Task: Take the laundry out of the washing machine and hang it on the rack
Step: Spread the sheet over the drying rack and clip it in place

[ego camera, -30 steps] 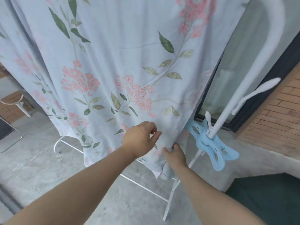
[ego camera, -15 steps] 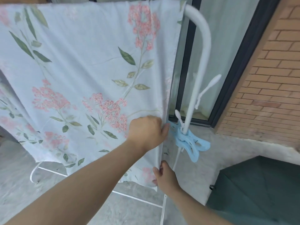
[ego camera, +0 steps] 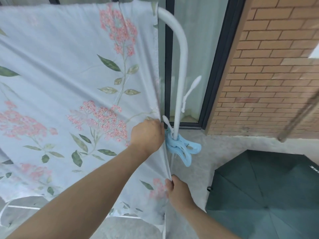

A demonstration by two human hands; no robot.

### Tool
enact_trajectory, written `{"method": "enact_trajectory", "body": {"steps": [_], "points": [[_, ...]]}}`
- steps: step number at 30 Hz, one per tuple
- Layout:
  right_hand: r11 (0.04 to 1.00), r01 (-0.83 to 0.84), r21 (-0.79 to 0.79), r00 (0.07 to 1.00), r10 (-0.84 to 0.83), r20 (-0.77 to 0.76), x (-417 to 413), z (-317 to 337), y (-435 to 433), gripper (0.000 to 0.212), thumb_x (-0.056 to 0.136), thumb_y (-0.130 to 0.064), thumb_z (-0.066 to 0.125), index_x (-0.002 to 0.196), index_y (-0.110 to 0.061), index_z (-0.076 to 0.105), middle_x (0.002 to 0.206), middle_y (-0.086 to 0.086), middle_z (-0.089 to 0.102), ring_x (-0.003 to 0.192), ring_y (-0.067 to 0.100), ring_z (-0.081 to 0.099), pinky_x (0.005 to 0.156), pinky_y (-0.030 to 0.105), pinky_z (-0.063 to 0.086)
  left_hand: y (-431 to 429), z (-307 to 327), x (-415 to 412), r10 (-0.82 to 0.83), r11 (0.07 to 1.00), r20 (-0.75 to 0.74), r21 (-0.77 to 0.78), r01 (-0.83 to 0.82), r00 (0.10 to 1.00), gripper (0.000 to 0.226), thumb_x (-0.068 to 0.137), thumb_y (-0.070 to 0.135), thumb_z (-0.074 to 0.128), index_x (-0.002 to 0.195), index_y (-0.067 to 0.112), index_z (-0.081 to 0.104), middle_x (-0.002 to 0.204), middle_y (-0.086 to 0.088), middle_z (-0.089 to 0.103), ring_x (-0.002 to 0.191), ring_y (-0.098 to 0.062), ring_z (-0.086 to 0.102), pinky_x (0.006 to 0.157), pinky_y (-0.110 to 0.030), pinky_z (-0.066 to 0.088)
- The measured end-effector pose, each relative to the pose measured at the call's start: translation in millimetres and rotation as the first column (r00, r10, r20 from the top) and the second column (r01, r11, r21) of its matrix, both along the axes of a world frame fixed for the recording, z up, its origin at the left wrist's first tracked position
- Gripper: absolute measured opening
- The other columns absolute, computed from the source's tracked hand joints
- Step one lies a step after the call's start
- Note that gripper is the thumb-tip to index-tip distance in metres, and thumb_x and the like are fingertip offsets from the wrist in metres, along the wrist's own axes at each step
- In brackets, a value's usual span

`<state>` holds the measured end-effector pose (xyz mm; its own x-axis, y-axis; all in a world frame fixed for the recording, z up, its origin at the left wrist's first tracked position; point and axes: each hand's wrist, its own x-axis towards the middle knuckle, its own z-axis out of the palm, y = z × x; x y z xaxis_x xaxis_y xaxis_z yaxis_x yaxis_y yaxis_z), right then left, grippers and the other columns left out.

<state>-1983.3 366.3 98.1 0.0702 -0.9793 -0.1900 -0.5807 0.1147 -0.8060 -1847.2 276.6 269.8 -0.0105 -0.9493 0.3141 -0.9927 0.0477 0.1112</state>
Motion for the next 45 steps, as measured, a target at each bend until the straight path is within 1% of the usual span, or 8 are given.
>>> {"method": "enact_trajectory", "body": {"steps": [9, 13, 16, 20, 26, 32, 37, 45], "points": [[1.000, -0.002, 0.007, 0.998, 0.001, 0.062, 3.7, 18.2, -16.7, 0.032, 0.105, -0.026, 0.041, 0.083, -0.003, 0.042, 0.073, 0.006, 0.051, 0.067, 0.018, 0.049, 0.066, 0.039, 0.050, 1.8, 71.7, 20.8, 0.053, 0.939, -0.152, -0.328, -0.101, 0.987, 0.040, 0.098, 0.045, 0.037, 0.067, 0.021, 0.042, 0.060, 0.003, 0.051, 0.056, -0.030, 0.051, 0.053, -0.030, 0.033], [1.000, -0.018, -0.012, 0.999, 0.019, 0.043, 1.3, 19.7, -20.2, 0.030, 0.105, -0.026, 0.041, 0.085, -0.005, 0.046, 0.072, 0.004, 0.052, 0.064, 0.016, 0.045, 0.063, 0.033, 0.044, -2.9, 140.4, 33.7, -0.238, 0.635, -0.063, -0.765, 0.106, 0.969, 0.022, 0.098, 0.028, 0.049, 0.092, 0.013, 0.064, 0.086, 0.000, 0.065, 0.076, -0.025, 0.058, 0.065, -0.038, 0.043], [1.000, -0.018, -0.003, 0.998, 0.018, 0.059, -4.4, 19.2, -19.8, 0.030, 0.105, -0.025, 0.042, 0.087, -0.003, 0.046, 0.072, 0.004, 0.051, 0.064, 0.016, 0.044, 0.065, 0.036, 0.048, -16.9, 194.5, 48.7, -0.172, 0.490, 0.133, -0.848, 0.202, 0.976, 0.030, 0.099, 0.030, 0.049, 0.119, 0.013, 0.064, 0.120, -0.003, 0.063, 0.102, -0.028, 0.057, 0.087, -0.040, 0.040], [1.000, -0.022, -0.013, 0.998, 0.023, 0.059, -10.6, 19.2, -18.5, 0.030, 0.105, -0.024, 0.042, 0.082, -0.005, 0.044, 0.069, 0.001, 0.047, 0.064, 0.015, 0.043, 0.071, 0.042, 0.055, -29.8, 233.6, 60.8, -0.159, 0.663, 0.262, -0.686, 0.300, 0.952, 0.043, 0.103, 0.044, 0.037, 0.137, 0.025, 0.055, 0.134, 0.006, 0.059, 0.120, -0.024, 0.053, 0.099, -0.040, 0.035], [0.999, -0.001, -0.048, 0.997, 0.005, 0.072, -17.7, 22.6, -18.3, 0.032, 0.106, -0.025, 0.042, 0.079, -0.009, 0.045, 0.070, 0.001, 0.051, 0.066, 0.021, 0.054, 0.062, 0.031, 0.045, -36.6, 257.5, 51.4, -0.347, 0.779, 0.070, -0.533, 0.329, 0.935, 0.043, 0.102, 0.042, 0.040, 0.085, 0.008, 0.060, 0.070, -0.009, 0.051, 0.072, -0.028, 0.049, 0.062, -0.038, 0.035], [0.973, 0.093, -0.214, 0.992, -0.071, 0.104, -27.7, 30.2, -10.9, 0.039, 0.106, -0.030, 0.044, 0.068, -0.027, 0.035, 0.056, -0.009, 0.042, 0.050, 0.005, 0.038, 0.050, 0.019, 0.032, -45.1, 295.7, 31.5, -0.197, 0.796, -0.050, -0.590, 0.130, 0.979, 0.042, 0.095, 0.047, 0.031, 0.075, 0.012, 0.042, 0.065, -0.014, 0.044, 0.065, -0.034, 0.051, 0.063, -0.040, 0.041], [0.980, 0.083, -0.183, 0.996, -0.076, 0.041, -30.6, 23.4, -9.4, 0.044, 0.101, -0.029, 0.053, 0.063, -0.023, 0.034, 0.054, -0.008, 0.040, 0.049, 0.006, 0.038, 0.051, 0.020, 0.034, -55.7, 298.6, 13.9, -0.167, 0.905, 0.003, -0.397, 0.154, 0.986, 0.045, 0.099, 0.046, 0.035, 0.071, 0.013, 0.046, 0.055, -0.009, 0.047, 0.046, -0.027, 0.051, 0.049, -0.029, 0.034], [0.997, -0.072, -0.001, 0.997, 0.072, -0.033, -22.4, 3.8, -0.3, 0.017, 0.095, -0.014, 0.054, 0.087, -0.014, 0.069, 0.081, -0.003, 0.069, 0.069, 0.003, 0.055, 0.063, 0.012, 0.043, -53.4, 288.8, 17.8, -0.237, 0.939, 0.004, -0.254, 0.230, 0.972, 0.050, 0.101, 0.042, 0.043, 0.060, 0.013, 0.045, 0.048, -0.014, 0.049, 0.023, -0.017, 0.047, 0.044, -0.022, 0.032]]}}
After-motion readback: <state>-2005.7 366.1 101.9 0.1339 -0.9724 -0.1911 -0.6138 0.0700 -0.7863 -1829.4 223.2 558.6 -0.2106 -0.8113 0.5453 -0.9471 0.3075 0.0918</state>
